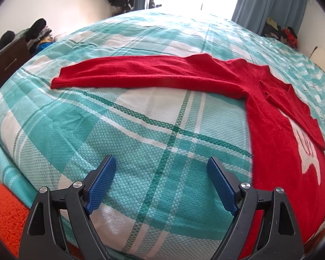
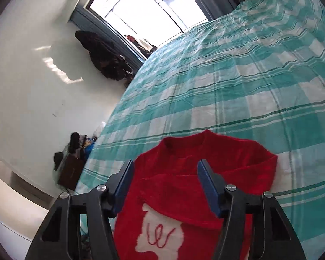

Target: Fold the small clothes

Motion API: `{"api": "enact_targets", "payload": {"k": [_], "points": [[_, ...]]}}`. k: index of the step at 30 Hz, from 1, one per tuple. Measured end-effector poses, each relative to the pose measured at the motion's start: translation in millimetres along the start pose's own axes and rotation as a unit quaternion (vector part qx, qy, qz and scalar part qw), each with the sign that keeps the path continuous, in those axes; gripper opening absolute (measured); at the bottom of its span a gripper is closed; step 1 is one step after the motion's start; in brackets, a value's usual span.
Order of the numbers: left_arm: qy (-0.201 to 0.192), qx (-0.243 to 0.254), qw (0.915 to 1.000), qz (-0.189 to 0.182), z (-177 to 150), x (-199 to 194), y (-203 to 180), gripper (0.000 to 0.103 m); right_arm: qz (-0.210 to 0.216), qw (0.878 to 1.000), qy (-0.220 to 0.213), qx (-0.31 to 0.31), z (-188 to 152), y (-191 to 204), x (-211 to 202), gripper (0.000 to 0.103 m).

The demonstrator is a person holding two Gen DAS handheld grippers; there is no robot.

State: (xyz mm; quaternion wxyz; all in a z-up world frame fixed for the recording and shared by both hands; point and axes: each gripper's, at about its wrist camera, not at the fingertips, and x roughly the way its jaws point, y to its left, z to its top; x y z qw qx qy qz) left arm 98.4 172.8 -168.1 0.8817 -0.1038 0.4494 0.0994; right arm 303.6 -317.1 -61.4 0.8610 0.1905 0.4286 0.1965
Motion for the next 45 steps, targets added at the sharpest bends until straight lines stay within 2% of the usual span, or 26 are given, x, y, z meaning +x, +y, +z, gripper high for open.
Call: {"api": "enact_targets", "payload": {"k": [2,3,5,6,7,8,9,10,11,14,16,19,21,23,24,28,31,33,35,37,40,45], "points": [[-0.001,0.002,1.0,0.004,-0.2,0.3,-1.3,0.088,-0.091,0.99,0.036,-0.104,-17.7,1.8,14.1,0.052],[-0.002,0.003,1.0,0.005,-0.6,0.1,-1.6,0.088,-0.111,0.984,0.054,-0.132,-32.0,-1.7,24.2,0.052],[-0.002,0.006,1.0,0.007,-1.2,0.5,-2.3,0.088,-0.137,0.976,0.081,-0.152,-62.1,-20.5,45.9,0.043],[-0.002,0.008,0.9999,0.008,-1.4,0.6,-2.6,0.088,-0.166,0.969,0.097,-0.155,-76.2,-36.1,58.7,0.041],[-0.002,0.009,0.9999,0.009,-2.0,0.7,-2.9,0.088,-0.204,0.96,0.124,-0.143,-89.7,-59.3,70.9,0.036],[-0.002,0.011,0.9999,0.01,-2.4,0.6,-3.3,0.088,-0.22,0.959,0.14,-0.11,-99.8,-84.0,74.7,0.036],[-0.002,0.013,0.9998,0.011,-2.9,0.5,-3.5,0.088,-0.191,0.973,0.115,-0.067,-102.0,-100.9,63.2,0.036],[-0.003,0.015,0.9998,0.013,-3.3,0.7,-3.9,0.088,-0.182,0.978,0.093,-0.034,-100.9,-109.8,49.6,0.038],[-0.002,0.017,0.9997,0.015,-3.3,1.6,-4.7,0.089,-0.186,0.979,0.08,-0.015,-100.0,-111.7,37.4,0.041],[-0.001,0.019,0.9996,0.021,-3.2,4.4,-9.0,0.093,-0.174,0.983,0.033,-0.038,-99.5,-89.6,3.3,0.042],[-0.002,0.024,0.9994,0.027,-3.8,5.3,-11.4,0.095,-0.158,0.985,0.02,-0.066,-107.6,-70.0,-9.4,0.042],[-0.003,0.03,0.9992,0.027,-5.1,4.8,-11.8,0.095,-0.131,0.987,0.019,-0.088,-138.3,-46.3,-12.6,0.044],[-0.001,0.032,0.9992,0.025,-5.7,6.0,-11.6,0.097,-0.129,0.987,0.037,-0.09,-166.5,-39.6,-2.8,0.053],[0.0,0.039,0.9988,0.029,-7.7,7.6,-13.9,0.098,-0.136,0.985,0.068,-0.085,-196.9,-34.2,8.3,0.056],[-0.001,0.043,0.9986,0.032,-8.6,8.1,-15.4,0.098,-0.141,0.984,0.055,-0.09,-204.6,-30.3,2.6,0.056],[-0.004,0.047,0.9981,0.04,-10.4,9.0,-18.2,0.1,-0.139,0.986,0.011,-0.088,-212.2,-11.2,-33.4,0.056],[-0.006,0.047,0.998,0.042,-11.0,10.1,-18.6,0.101,-0.129,0.988,-0.019,-0.086,-223.3,-0.4,-51.7,0.068],[-0.007,0.05,0.9977,0.044,-12.3,10.4,-19.6,0.101,-0.129,0.988,0.001,-0.087,-237.7,-1.9,-42.7,0.071],[-0.008,0.053,0.9975,0.045,-13.3,10.6,-20.4,0.102,-0.137,0.987,0.048,-0.075,-254.0,-13.0,-22.9,0.072],[-0.008,0.054,0.9976,0.043,-13.6,10.7,-20.2,0.102,-0.144,0.984,0.036,-0.095,-259.1,-11.5,-20.6,0.075],[-0.009,0.053,0.9976,0.043,-13.8,10.4,-20.3,0.102,-0.144,0.984,0.046,-0.095,-257.7,-9.6,-16.5,0.081],[-0.01,0.054,0.9975,0.044,-14.1,10.0,-20.4,0.102,-0.146,0.983,0.037,-0.101,-262.6,-9.2,-17.2,0.082]]}}
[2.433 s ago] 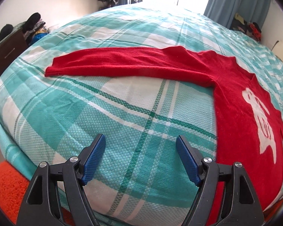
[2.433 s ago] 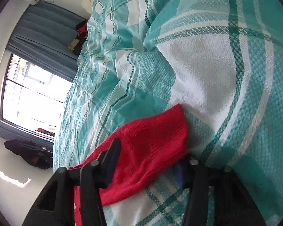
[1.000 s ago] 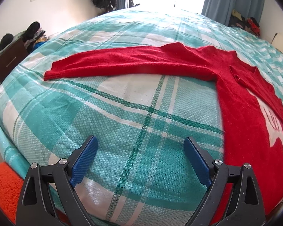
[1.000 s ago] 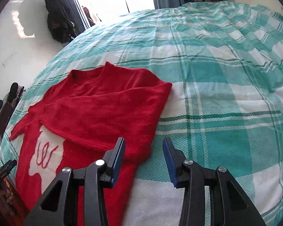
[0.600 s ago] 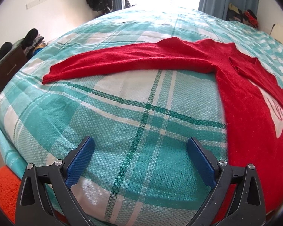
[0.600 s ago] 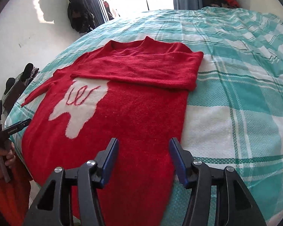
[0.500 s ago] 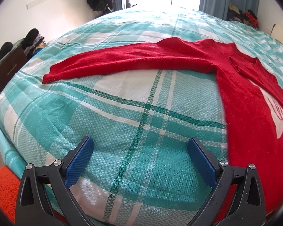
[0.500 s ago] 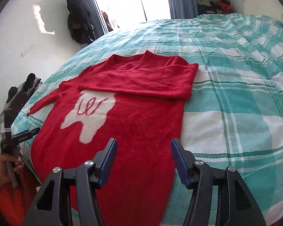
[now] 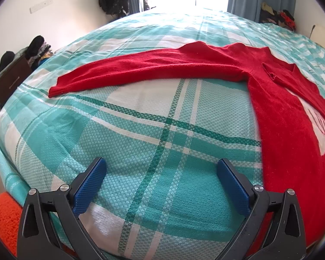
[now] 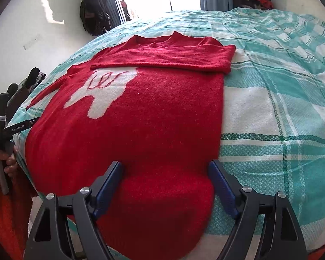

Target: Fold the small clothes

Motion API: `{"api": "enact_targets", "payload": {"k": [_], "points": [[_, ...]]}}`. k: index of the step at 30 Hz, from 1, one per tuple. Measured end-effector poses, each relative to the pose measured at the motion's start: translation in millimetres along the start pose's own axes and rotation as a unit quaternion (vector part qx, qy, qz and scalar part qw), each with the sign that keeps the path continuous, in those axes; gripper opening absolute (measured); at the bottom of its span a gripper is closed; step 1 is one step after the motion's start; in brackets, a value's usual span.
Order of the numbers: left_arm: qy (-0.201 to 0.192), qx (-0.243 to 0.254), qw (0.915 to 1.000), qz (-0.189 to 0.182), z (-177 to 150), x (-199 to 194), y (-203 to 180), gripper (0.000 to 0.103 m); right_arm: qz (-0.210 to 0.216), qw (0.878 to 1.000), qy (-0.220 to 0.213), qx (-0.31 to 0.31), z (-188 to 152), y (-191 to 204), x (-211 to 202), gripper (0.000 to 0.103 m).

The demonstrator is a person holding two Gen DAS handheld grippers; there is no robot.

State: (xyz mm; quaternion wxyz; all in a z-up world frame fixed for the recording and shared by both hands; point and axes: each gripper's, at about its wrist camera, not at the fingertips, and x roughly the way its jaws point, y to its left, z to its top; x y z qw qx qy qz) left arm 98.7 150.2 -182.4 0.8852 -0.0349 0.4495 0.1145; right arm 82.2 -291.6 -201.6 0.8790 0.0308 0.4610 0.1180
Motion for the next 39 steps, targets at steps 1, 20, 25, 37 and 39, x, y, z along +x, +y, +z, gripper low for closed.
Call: {"api": "enact_targets", "payload": {"k": [1,20,25,37,39], "points": [[0.0,0.0,1.0,0.0,-0.2,0.0,0.1,0.102,0.001,1.0,-0.001,0.0,-0.4,-0.2,0.1,0.082],[0.028,-0.032,0.9977,-0.053,15.2,-11.3,19.0,0.101,-0.013,1.0,-0.003,0.0,1.3,2.7,-5.3,0.092],[0.02,-0.182,0.9781,-0.1,54.6,-7.7,104.6,0.101,0.009,0.999,-0.039,0.013,1.7,1.5,-28.3,0.092],[0.068,-0.334,0.935,-0.097,99.4,92.7,210.3,0.06,0.007,1.0,-0.023,-0.014,2.4,20.4,-16.8,0.092],[0.062,-0.342,0.9354,-0.066,99.2,96.7,213.2,0.031,0.006,1.0,-0.022,-0.016,1.8,20.6,-16.5,0.092]]}}
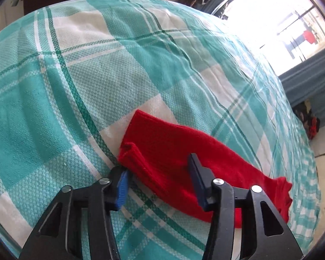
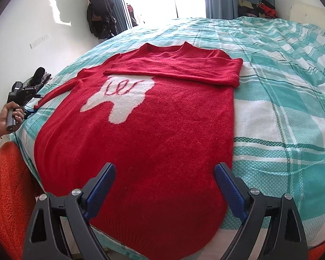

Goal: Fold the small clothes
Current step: 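Grasp the sleeve with the left tool, lift and fold it across the body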

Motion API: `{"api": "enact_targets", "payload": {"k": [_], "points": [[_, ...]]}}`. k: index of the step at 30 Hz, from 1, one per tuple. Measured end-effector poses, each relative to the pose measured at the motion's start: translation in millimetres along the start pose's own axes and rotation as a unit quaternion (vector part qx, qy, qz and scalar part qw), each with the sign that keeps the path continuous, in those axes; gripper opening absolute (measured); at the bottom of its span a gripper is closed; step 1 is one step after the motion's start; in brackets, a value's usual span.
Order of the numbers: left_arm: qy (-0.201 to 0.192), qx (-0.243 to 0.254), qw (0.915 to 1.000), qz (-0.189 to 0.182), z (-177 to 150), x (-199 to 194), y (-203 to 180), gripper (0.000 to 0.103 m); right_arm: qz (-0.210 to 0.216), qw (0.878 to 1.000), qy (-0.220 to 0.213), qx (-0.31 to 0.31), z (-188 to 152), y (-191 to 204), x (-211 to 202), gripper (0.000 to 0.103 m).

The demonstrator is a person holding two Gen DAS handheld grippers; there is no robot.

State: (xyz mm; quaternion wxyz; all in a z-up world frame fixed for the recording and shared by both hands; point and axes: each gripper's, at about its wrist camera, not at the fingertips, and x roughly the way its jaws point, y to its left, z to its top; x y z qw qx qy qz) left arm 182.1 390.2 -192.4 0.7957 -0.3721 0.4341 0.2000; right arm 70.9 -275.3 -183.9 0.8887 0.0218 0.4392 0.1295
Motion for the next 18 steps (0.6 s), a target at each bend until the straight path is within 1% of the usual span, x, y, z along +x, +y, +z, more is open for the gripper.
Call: {"api": "enact_targets", "payload": {"k": [1,2,4,6,7,9,10,11,12,13,15,17,18], "points": [[-0.006,-0.01,0.9999,0.01,1.8,-0.5,4.2,0.007,0.001,1.0,0.0,0.002,-0.1,-0.6,-0.1,0.092],[-0.008,-0.025,0.9996,0.009,2.5,-1.4,7.9,0.004,0.001,1.0,-0.001,0.005,0.0,-1.7,-0.4,0.092],[-0.018,-0.046,0.9988,0.003,6.1,-10.3,7.9,0.003,0.003,1.0,-0.004,0.009,0.5,-3.3,-1.2,0.092],[-0.036,-0.037,0.9986,-0.013,9.5,-28.2,-12.0,0.003,0.005,1.0,-0.006,0.012,0.6,-4.3,-1.8,0.092],[-0.044,-0.022,0.9984,-0.027,10.8,-39.1,-30.0,0.003,0.007,1.0,-0.008,0.013,1.2,-5.2,-1.8,0.092],[-0.058,0.026,0.9963,-0.057,10.9,-63.0,-81.7,0.003,0.01,1.0,-0.015,0.018,2.6,-7.5,-3.0,0.092],[-0.063,0.052,0.9933,-0.082,9.0,-76.3,-112.9,0.003,0.013,0.999,-0.02,0.022,3.7,-8.9,-4.2,0.092],[-0.066,0.082,0.9886,-0.107,3.9,-89.3,-147.7,0.003,0.016,0.999,-0.024,0.025,4.9,-10.6,-5.4,0.092],[-0.071,0.116,0.9819,-0.132,-4.8,-103.2,-184.6,0.003,0.019,0.999,-0.028,0.029,6.1,-12.2,-6.4,0.092],[-0.075,0.152,0.9728,-0.157,-16.9,-116.6,-222.9,0.003,0.021,0.999,-0.031,0.033,6.9,-13.6,-7.4,0.092],[-0.077,0.225,0.9482,-0.211,-53.8,-141.2,-296.0,0.003,0.021,0.998,-0.039,0.042,7.3,-17.7,-10.2,0.092],[-0.06,0.285,0.9212,-0.258,-101.6,-153.8,-357.6,0.003,0.022,0.997,-0.045,0.053,7.5,-23.2,-13.6,0.092],[-0.045,0.308,0.909,-0.277,-127.6,-154.3,-382.3,0.004,0.021,0.997,-0.049,0.06,7.5,-26.4,-15.6,0.092]]}}
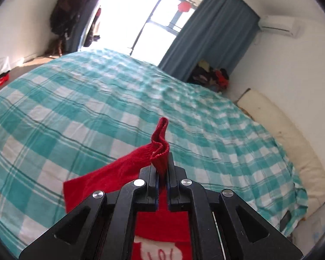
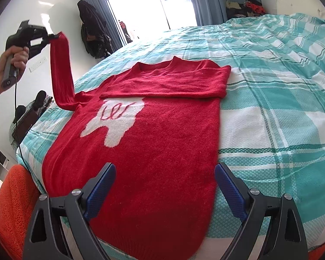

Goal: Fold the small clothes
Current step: 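Grasp the sleeve with the left tool, lift and fold it across the body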

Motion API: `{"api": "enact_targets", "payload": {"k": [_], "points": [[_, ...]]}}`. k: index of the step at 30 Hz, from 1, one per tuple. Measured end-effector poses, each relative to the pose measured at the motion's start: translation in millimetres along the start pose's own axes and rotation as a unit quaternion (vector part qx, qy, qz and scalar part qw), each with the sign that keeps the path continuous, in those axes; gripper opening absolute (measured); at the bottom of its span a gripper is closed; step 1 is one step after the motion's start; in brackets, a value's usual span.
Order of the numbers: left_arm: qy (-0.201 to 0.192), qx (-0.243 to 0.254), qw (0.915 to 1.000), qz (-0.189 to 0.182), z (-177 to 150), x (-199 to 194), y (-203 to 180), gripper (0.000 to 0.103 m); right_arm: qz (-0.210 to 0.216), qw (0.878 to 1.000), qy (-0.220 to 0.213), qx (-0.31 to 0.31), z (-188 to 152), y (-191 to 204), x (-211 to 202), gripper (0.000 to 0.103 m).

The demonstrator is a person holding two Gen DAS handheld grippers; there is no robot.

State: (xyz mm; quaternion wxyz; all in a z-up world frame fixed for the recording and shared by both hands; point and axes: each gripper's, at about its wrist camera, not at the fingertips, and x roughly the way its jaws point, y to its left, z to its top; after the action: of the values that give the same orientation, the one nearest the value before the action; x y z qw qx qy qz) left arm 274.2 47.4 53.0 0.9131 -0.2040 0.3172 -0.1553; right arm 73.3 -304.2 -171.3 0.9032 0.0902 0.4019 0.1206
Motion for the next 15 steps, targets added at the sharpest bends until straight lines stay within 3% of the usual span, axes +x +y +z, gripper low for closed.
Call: {"api": "enact_targets", "payload": {"k": [2,4,6,9,11,13,15], "points": [[0.045,0.039,0.9978,-0.031,-28.3,34.4,-50.7,0.012,-0.003,1.0,-0.005,0.013,1.0,-6.9,-3.4,0.092],[0.12,0.081,0.9891,-0.027,-69.9,75.0,-79.0,0.065,-0.007,1.0,-0.01,0.025,1.9,-15.0,-6.5,0.092],[0.163,0.103,0.9812,0.001,-114.2,90.7,-78.9,0.063,-0.012,0.999,-0.014,0.037,2.8,-22.8,-9.8,0.092],[0.2,0.087,0.9758,0.009,-161.3,71.5,-41.5,0.062,-0.013,0.998,-0.022,0.06,4.2,-35.2,-14.7,0.092],[0.191,0.067,0.9786,0.036,-170.1,42.3,-1.9,0.062,-0.01,0.997,-0.026,0.075,4.0,-42.4,-17.4,0.092],[0.169,0.056,0.9799,0.089,-167.5,17.3,39.3,0.061,-0.007,0.996,-0.025,0.082,3.9,-46.7,-16.4,0.092],[0.151,0.068,0.9744,0.152,-159.4,-3.3,79.6,0.061,-0.002,0.996,-0.02,0.083,4.0,-48.4,-11.9,0.092]]}}
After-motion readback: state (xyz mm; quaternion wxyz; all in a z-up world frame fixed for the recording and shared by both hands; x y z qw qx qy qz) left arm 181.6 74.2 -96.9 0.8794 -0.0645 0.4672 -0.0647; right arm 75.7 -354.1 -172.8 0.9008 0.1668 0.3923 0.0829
